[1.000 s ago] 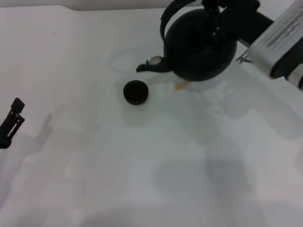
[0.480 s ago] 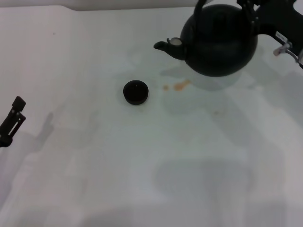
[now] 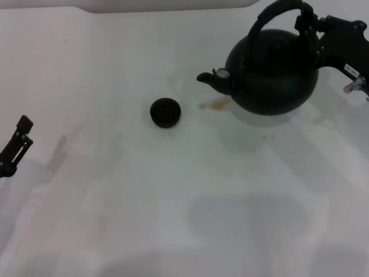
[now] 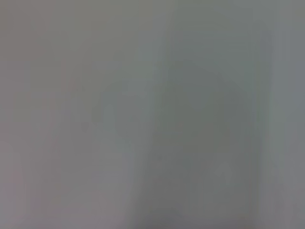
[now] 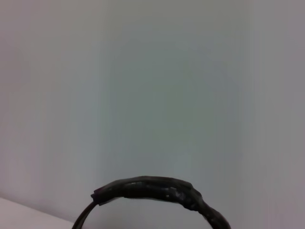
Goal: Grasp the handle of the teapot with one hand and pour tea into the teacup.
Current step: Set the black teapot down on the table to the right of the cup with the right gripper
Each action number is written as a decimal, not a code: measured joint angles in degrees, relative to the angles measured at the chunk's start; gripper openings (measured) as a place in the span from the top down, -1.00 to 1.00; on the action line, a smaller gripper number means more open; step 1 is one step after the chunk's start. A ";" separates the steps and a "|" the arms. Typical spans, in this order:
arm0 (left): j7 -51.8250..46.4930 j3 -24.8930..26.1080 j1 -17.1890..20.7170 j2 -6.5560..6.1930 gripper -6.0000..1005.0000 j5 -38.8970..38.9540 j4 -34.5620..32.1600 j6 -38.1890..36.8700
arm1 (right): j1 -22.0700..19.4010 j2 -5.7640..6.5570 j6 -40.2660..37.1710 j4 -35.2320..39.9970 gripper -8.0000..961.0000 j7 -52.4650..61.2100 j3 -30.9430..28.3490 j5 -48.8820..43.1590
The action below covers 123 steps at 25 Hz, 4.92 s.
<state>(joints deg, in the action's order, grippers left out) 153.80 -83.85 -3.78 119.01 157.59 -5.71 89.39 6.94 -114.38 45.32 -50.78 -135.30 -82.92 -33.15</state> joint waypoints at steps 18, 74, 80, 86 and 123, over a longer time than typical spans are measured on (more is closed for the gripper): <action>0.00 -0.02 -1.40 0.00 -0.59 -0.04 0.00 -0.26 | 0.77 -0.51 10.24 9.77 0.75 -6.18 -4.27 0.49; -0.08 -0.06 -2.37 0.08 -0.59 -0.17 -0.01 -1.38 | 6.64 -0.49 14.56 23.28 0.76 -20.17 -7.51 -0.04; -0.08 0.00 -2.54 0.08 -0.59 -0.06 -0.01 -1.41 | 6.68 -0.48 14.62 23.28 0.76 -20.17 -7.51 -0.44; -0.09 0.00 -2.81 0.06 -0.59 -0.05 -0.01 -1.42 | 6.77 -0.49 14.64 23.28 0.76 -20.17 -7.44 -0.95; 0.01 0.00 -2.81 -0.01 -0.59 -0.27 -0.01 -2.20 | 5.86 -0.35 16.03 23.36 0.10 -20.92 -8.25 -3.59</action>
<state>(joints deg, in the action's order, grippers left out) 153.81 -83.85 -6.59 119.00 157.32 -5.71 87.19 12.81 -114.72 61.34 -27.42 -156.22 -91.17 -36.74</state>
